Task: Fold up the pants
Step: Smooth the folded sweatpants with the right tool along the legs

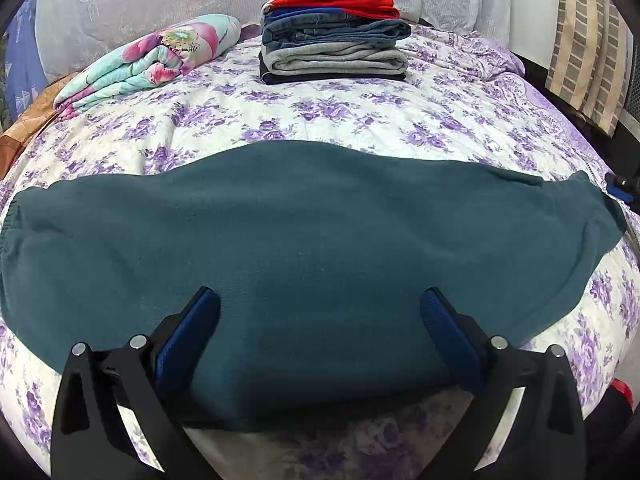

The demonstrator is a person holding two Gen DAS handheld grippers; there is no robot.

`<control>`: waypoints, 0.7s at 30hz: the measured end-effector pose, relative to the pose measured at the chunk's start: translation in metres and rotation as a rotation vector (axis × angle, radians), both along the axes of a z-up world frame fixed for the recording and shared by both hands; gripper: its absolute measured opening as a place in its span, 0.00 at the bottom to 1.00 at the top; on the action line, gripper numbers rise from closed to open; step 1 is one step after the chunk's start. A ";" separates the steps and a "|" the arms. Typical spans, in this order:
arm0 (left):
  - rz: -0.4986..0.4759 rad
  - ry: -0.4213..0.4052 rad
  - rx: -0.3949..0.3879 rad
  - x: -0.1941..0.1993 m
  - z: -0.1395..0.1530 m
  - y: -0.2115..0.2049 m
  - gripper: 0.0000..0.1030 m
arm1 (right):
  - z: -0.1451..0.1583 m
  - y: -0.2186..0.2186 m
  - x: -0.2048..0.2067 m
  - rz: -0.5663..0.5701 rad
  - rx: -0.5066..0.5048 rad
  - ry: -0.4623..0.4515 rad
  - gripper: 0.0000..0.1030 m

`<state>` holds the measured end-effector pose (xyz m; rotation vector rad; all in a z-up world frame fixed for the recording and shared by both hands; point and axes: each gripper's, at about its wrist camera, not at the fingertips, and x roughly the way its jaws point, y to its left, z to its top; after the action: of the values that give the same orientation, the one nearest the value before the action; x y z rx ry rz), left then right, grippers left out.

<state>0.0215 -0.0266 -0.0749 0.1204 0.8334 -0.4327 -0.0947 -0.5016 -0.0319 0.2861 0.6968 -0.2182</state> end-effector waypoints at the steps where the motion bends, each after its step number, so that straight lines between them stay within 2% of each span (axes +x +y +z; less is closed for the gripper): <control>1: 0.000 0.000 0.000 0.000 0.000 0.000 0.96 | -0.003 0.003 0.000 0.003 -0.043 0.022 0.49; 4: 0.001 -0.001 0.000 0.000 0.000 0.000 0.96 | -0.014 0.021 0.005 0.045 -0.177 0.080 0.29; 7: 0.000 -0.001 0.000 0.000 0.000 0.000 0.96 | -0.007 0.040 0.004 0.066 -0.314 0.066 0.15; 9: 0.000 -0.001 0.000 0.000 0.000 0.000 0.96 | -0.002 0.045 0.003 0.077 -0.349 0.053 0.10; 13: 0.000 -0.001 -0.001 0.000 0.000 0.000 0.96 | 0.000 0.031 0.008 0.089 -0.266 0.072 0.10; 17: 0.000 -0.001 -0.001 0.000 0.000 0.000 0.96 | -0.005 0.014 0.009 0.096 -0.111 0.055 0.14; 21: 0.000 -0.001 -0.002 0.000 0.000 0.000 0.96 | -0.008 0.007 0.007 0.084 -0.067 0.037 0.10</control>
<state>0.0214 -0.0265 -0.0747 0.1188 0.8320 -0.4335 -0.0872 -0.4949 -0.0403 0.1885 0.7349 -0.1671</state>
